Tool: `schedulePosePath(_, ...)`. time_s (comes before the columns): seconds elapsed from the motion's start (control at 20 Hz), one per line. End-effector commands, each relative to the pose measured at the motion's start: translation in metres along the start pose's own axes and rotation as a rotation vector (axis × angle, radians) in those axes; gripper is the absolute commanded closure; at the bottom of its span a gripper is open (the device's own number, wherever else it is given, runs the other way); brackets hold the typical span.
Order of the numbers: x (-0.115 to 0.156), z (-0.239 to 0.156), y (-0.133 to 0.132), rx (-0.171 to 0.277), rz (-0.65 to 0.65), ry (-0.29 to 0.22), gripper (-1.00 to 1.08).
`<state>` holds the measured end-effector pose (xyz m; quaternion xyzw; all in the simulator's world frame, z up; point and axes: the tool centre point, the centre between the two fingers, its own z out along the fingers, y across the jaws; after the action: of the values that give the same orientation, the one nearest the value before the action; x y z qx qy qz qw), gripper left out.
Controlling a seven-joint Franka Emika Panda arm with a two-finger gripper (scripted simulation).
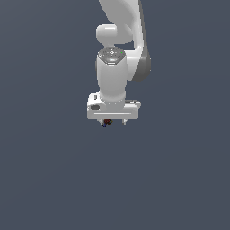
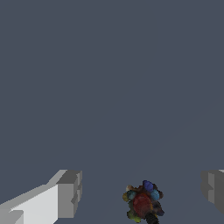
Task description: Pick up the object and move it to a goal position.
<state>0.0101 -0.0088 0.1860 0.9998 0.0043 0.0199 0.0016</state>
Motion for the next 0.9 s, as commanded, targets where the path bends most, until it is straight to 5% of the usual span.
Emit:
schedulePosePath(0.0, 0.0, 0.0, 0.0, 0.0, 0.0, 0.0, -0.92)
schedulePosePath(0.85, -0.0063, -0.0027, 0.0047, 0.026, 0.067, -0.008, -0.92)
